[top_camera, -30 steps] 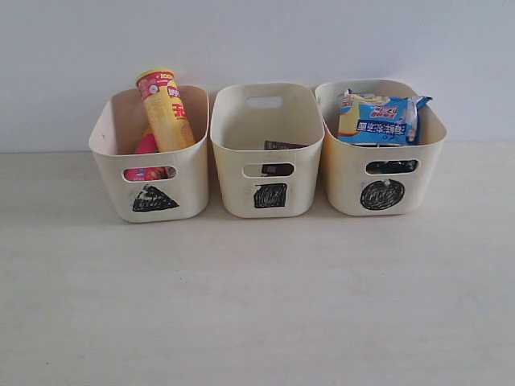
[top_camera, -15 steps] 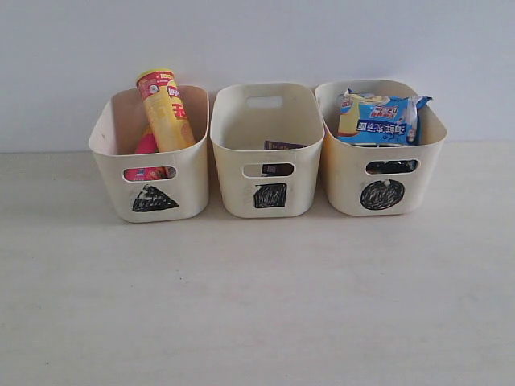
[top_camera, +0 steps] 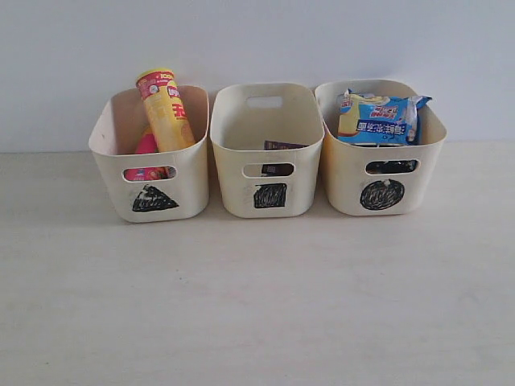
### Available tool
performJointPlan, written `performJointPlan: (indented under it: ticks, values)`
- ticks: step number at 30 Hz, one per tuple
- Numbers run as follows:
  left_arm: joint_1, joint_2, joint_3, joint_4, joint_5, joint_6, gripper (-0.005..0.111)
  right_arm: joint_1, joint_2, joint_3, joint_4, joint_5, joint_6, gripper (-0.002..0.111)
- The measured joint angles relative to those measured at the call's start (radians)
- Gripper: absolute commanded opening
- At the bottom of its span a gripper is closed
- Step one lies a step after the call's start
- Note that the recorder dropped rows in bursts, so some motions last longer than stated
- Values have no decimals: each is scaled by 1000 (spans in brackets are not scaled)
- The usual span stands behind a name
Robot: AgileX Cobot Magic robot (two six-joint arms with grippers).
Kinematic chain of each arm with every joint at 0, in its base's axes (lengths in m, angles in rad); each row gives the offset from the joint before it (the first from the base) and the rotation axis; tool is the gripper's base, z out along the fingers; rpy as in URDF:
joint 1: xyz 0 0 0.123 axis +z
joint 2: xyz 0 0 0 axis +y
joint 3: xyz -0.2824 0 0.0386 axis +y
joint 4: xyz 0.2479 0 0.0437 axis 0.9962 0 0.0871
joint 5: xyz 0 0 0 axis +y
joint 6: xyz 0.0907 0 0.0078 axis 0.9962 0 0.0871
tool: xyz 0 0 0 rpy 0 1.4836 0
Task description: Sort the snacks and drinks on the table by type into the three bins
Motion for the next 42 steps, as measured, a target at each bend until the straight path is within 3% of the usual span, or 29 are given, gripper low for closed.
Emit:
performJointPlan:
  ticks: [22,42]
  values:
    - [38,-217,107,-87,42,79,4,0,0,0,0,0,0,0]
    - [48,-229,110,-140,164,153,4,0,0,0,0,0,0,0]
